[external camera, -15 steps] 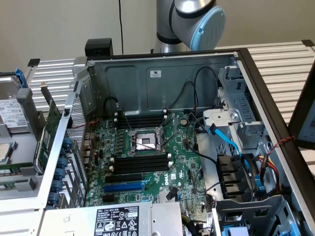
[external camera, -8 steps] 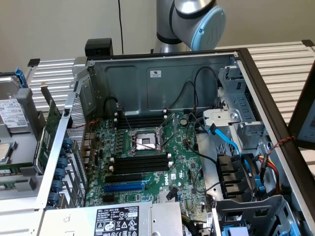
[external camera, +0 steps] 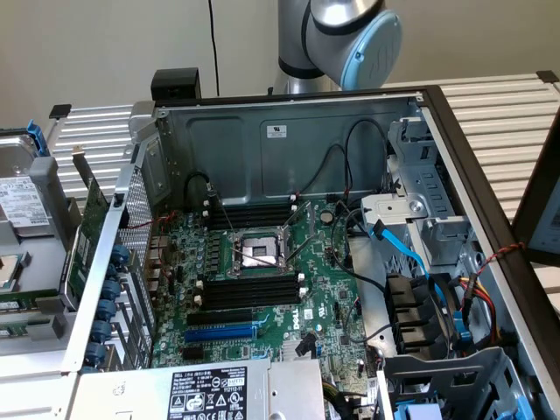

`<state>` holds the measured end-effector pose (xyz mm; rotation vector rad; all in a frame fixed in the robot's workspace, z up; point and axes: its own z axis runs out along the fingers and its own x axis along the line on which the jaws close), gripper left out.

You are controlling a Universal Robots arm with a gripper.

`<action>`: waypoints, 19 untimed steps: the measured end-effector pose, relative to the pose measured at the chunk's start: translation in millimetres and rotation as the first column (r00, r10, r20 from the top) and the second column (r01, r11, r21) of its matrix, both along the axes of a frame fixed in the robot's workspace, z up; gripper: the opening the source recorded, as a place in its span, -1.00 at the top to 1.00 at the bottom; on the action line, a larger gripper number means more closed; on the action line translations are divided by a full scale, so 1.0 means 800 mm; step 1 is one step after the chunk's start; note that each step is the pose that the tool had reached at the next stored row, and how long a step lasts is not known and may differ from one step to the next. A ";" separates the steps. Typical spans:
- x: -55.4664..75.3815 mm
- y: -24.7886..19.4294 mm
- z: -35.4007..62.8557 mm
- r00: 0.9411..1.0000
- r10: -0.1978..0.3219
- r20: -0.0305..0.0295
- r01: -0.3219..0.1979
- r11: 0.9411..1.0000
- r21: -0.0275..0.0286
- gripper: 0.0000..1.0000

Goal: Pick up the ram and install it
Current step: 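Pick up the ram and move it above insertion slot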

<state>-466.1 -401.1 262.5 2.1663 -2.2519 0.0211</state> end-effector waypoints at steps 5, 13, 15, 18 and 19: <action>0.000 -0.0010 -0.011 1.000 -0.003 0.000 0.003 1.000 0.000 0.27; 0.000 -0.0043 -0.030 1.000 -0.008 0.000 0.008 1.000 0.000 0.27; 0.000 -0.0052 -0.034 1.000 -0.009 0.000 0.009 1.000 0.000 0.27; 0.000 -0.0075 -0.041 1.000 -0.010 0.000 0.010 1.000 0.000 0.27; 0.000 -0.0082 -0.043 1.000 -0.010 0.000 0.010 1.000 0.000 0.27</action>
